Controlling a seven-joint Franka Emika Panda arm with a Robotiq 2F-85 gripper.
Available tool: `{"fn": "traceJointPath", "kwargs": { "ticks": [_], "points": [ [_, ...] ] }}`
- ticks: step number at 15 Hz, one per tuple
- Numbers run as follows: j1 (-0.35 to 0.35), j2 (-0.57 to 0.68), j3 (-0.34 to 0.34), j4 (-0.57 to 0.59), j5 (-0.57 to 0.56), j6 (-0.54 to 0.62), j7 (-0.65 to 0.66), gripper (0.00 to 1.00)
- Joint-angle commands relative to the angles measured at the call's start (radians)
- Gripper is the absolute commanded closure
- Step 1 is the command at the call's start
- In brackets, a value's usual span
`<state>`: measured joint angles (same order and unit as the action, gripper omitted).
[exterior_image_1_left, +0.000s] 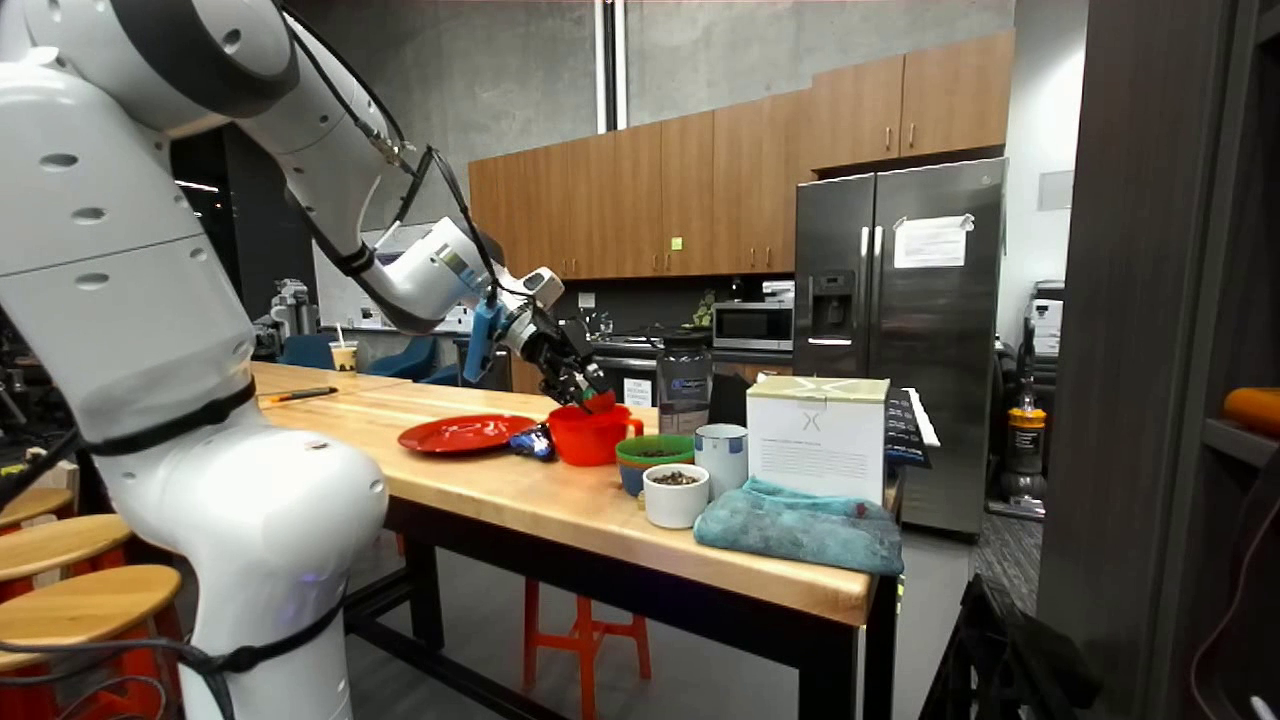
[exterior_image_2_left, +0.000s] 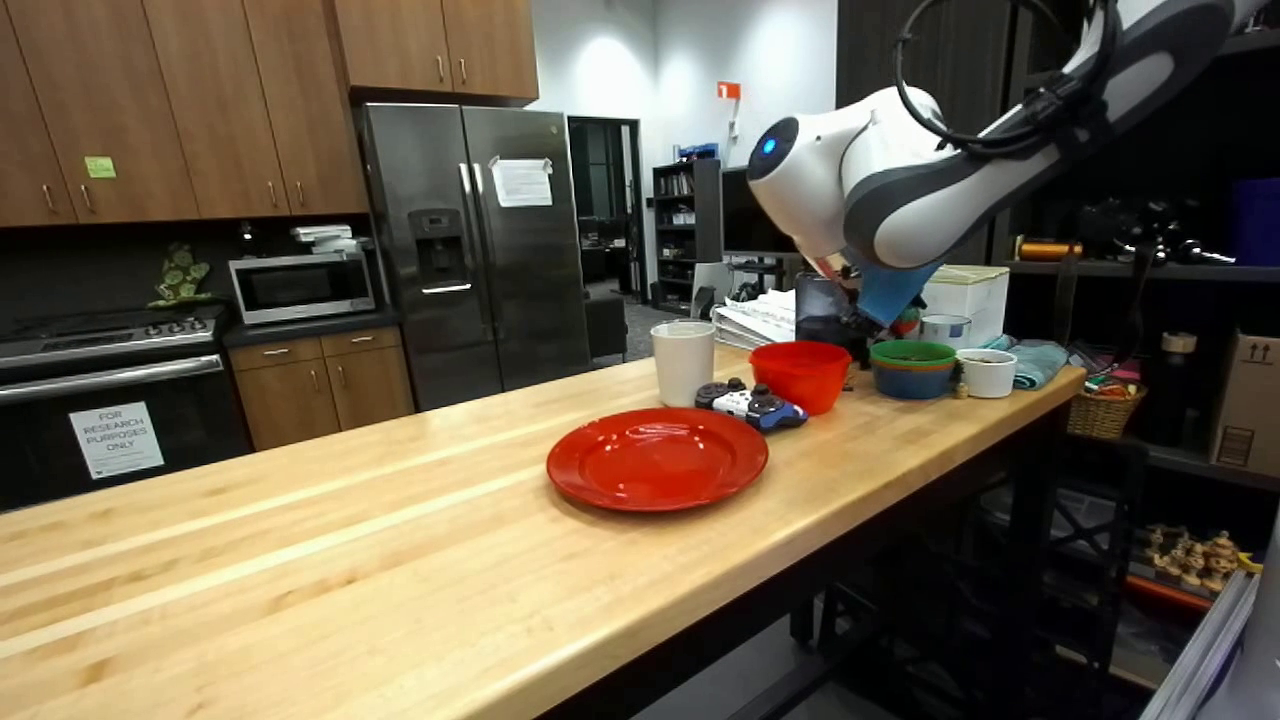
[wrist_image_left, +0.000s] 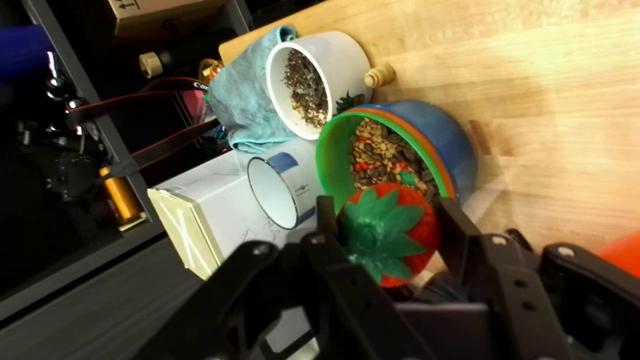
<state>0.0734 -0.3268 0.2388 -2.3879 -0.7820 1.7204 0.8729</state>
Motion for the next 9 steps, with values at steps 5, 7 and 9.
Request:
{"fn": "traceJointPath", "kwargs": {
  "ticks": [5,7,9],
  "points": [
    [0.003,-0.069,-0.05,-0.125,-0.164,0.004,0.171,0.74],
    [0.005,-0.074,-0.063,-0.138,-0.185,0.02,0.205,0.74],
    [0.005,-0.073,-0.074,-0.154,-0.21,0.056,0.259,0.74]
  ]
}}
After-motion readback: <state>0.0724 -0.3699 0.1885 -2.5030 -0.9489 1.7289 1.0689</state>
